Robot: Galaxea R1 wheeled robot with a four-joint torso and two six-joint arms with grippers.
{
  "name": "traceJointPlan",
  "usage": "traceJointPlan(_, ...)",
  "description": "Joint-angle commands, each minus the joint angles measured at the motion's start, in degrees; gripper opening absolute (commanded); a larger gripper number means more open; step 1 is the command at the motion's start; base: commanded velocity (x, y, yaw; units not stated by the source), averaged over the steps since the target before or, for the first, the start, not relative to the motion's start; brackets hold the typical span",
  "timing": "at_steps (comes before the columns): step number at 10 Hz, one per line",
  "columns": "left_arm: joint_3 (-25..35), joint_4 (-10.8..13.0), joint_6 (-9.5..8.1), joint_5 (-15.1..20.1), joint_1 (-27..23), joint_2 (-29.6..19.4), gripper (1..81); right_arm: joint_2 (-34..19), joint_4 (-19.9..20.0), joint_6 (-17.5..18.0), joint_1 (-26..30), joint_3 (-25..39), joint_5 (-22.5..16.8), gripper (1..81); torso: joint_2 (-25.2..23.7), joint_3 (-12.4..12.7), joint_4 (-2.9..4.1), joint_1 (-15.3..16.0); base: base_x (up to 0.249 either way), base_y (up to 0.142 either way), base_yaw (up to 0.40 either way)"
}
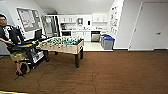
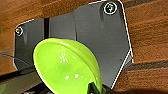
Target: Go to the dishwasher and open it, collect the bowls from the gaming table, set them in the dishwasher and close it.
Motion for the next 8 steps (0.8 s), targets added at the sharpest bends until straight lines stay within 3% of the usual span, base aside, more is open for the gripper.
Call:
traceJointPlan(1, 0.34, 0.49, 0.05, 1.94, -1.98, -0.83, 1.0, -0.17, -0.70, -0.30, 2.12, 0.03, -2.86, 1.0, 0.00, 0.00, 0.00, 0.00, 0.000, 0.000, 0.000)
traceJointPlan(8, 0.34, 0.58, 0.14, 1.50, -1.63, -0.74, 1.0, -0.08, -0.79, -0.30, 1.86, 0.03, -2.86, 1.0, 0.00, 0.00, 0.00, 0.00, 0.010, 0.000, 0.000)
